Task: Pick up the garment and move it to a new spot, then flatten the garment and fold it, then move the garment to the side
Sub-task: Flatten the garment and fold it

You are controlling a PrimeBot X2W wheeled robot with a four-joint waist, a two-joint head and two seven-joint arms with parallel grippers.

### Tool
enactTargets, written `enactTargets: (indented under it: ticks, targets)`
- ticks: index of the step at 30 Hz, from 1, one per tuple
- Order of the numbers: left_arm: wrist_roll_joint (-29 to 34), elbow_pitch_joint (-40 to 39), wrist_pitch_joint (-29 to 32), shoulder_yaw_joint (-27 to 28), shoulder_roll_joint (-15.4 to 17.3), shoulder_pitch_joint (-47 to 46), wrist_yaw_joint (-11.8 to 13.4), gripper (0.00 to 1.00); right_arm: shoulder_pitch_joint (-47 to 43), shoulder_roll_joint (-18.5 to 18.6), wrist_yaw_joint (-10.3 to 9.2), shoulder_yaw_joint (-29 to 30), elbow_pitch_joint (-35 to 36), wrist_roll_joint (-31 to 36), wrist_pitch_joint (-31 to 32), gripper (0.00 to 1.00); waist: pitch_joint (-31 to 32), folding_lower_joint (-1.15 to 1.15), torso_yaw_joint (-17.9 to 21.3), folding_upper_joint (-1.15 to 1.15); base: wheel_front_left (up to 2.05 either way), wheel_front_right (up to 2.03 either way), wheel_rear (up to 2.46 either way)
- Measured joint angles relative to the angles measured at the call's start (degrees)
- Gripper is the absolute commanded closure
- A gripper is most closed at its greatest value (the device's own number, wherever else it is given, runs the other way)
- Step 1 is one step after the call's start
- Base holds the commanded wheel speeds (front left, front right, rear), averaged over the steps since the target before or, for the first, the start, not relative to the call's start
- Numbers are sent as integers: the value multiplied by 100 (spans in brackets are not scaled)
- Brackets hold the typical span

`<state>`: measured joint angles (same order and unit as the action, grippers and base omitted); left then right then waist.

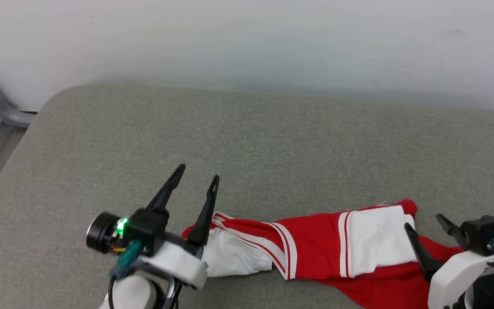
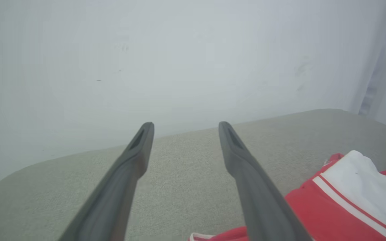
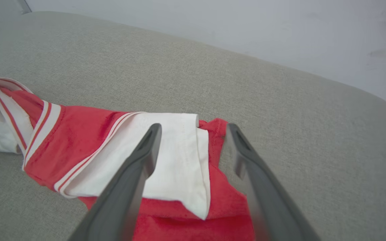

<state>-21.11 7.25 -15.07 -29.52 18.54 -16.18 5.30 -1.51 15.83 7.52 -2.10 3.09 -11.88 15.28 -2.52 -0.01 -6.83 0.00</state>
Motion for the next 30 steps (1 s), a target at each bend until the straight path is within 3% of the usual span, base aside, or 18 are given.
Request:
enactTargets:
  ticks: [6, 15, 22, 30]
  targets:
    - [567, -571, 0, 554, -296, 688, -188, 0, 36, 316, 0, -397, 248, -333, 534, 0, -89, 0, -71, 0, 0, 0, 0]
    - [1025, -512, 0, 967, -738, 735, -692, 0, 879, 1051, 0, -1293, 799, -1502, 3340, 0, -315, 0, -324, 0, 0, 0, 0]
    - [1251, -398, 0, 1131, -1081, 717, -950, 0, 1662, 794, -1, -1426, 495, -1722, 5011, 0, -483, 1, -604, 0, 0, 0, 0]
    - [1391, -309, 0, 1228, -1329, 643, -1146, 0, 1951, 698, -1, -1742, -201, -1463, 5420, 0, -717, 1, -1003, 0, 0, 0, 0]
